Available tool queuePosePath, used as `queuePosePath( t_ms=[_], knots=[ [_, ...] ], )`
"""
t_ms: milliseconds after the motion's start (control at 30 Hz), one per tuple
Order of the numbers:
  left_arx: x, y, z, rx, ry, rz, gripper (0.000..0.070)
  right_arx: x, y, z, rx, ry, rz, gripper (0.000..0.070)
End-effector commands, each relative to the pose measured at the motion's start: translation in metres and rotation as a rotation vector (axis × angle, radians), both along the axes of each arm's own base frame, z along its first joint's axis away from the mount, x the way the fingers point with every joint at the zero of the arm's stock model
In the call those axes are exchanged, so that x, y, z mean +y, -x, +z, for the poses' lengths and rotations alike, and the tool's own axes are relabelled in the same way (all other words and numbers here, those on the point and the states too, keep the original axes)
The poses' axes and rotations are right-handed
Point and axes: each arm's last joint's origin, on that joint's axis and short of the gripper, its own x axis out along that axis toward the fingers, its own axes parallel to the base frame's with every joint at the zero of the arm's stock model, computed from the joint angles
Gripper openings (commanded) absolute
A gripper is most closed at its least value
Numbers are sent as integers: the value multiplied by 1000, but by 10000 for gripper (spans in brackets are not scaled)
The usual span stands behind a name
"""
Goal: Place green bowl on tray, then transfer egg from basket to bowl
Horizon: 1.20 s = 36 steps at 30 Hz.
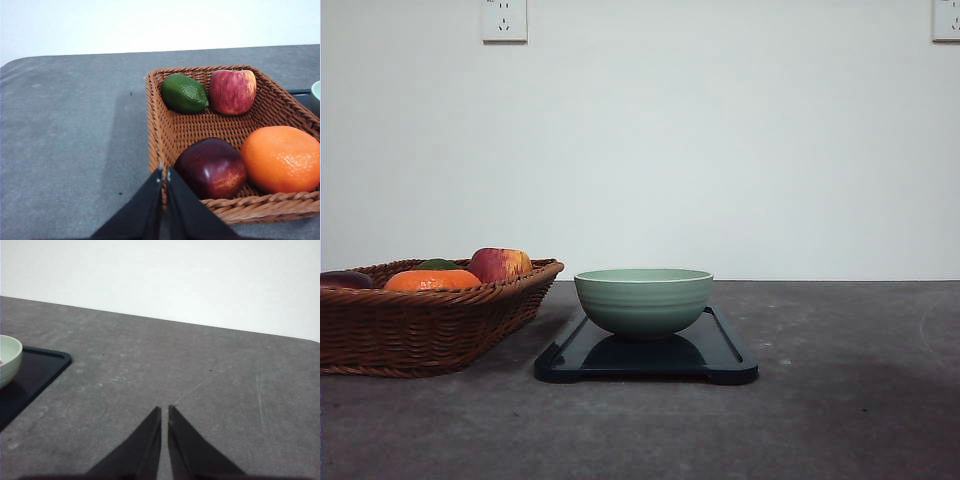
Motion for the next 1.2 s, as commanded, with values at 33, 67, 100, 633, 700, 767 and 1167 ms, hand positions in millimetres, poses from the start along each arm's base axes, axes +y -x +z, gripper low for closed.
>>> queuePosePath(
  t_ms=[33, 67, 100, 633, 700, 767, 1167],
  knots=[
    [0, -1, -7, 25, 2, 0, 0, 0, 0, 0, -10, -18, -4, 17],
    [0, -1, -7, 25, 2, 0, 0, 0, 0, 0, -9, -18, -4, 17],
    [0, -1, -7, 25, 2, 0, 0, 0, 0, 0, -9, -18, -4, 17],
    [0, -1, -7, 25, 2, 0, 0, 0, 0, 0, -9, -18, -4, 18],
    [0, -1, -7, 25, 2, 0, 0, 0, 0, 0, -9, -18, -4, 17],
    [0, -1, -7, 25, 2, 0, 0, 0, 0, 0, -9, -18, -4, 17],
    [0, -1, -7, 25, 3, 0, 0, 0, 0, 0, -9, -18, -4, 17]
  ],
)
